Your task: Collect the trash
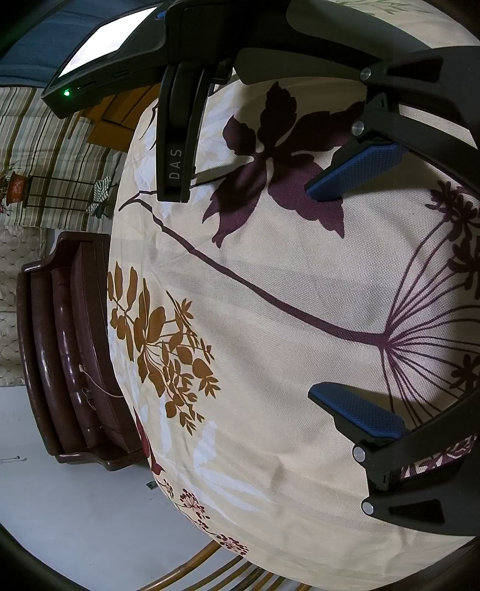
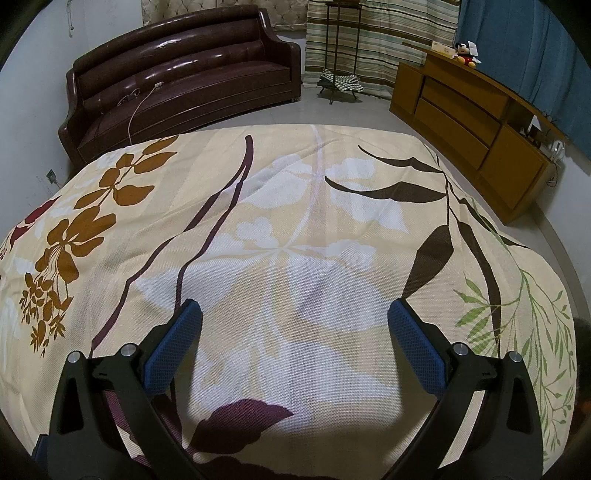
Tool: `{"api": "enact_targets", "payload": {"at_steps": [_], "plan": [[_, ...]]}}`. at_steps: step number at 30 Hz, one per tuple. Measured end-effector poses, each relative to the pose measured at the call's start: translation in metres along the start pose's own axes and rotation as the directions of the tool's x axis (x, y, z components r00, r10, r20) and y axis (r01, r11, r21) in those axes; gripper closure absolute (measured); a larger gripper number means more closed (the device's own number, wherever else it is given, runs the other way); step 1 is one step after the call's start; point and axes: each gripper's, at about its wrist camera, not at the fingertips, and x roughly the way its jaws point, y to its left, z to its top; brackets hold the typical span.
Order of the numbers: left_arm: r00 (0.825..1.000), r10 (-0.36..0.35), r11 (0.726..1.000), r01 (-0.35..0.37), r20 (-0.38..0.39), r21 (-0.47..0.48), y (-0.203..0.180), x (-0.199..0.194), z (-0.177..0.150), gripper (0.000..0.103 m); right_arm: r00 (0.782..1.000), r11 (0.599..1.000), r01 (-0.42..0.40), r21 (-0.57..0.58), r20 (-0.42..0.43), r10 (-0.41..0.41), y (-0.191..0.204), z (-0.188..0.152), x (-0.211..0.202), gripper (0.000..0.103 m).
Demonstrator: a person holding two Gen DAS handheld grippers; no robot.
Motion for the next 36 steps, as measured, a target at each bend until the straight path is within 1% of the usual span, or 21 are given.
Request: {"api": "enact_targets", "payload": {"at_steps": [36], "plan": [[1.0,0.0,1.0,0.0,0.0,0.0,-0.0015,-0.0015,-0.0021,0.006,1.0,1.0,-0.001,0.001,0.0,0.001,-0.0001,-0.0001,0.0,0.004]]}}
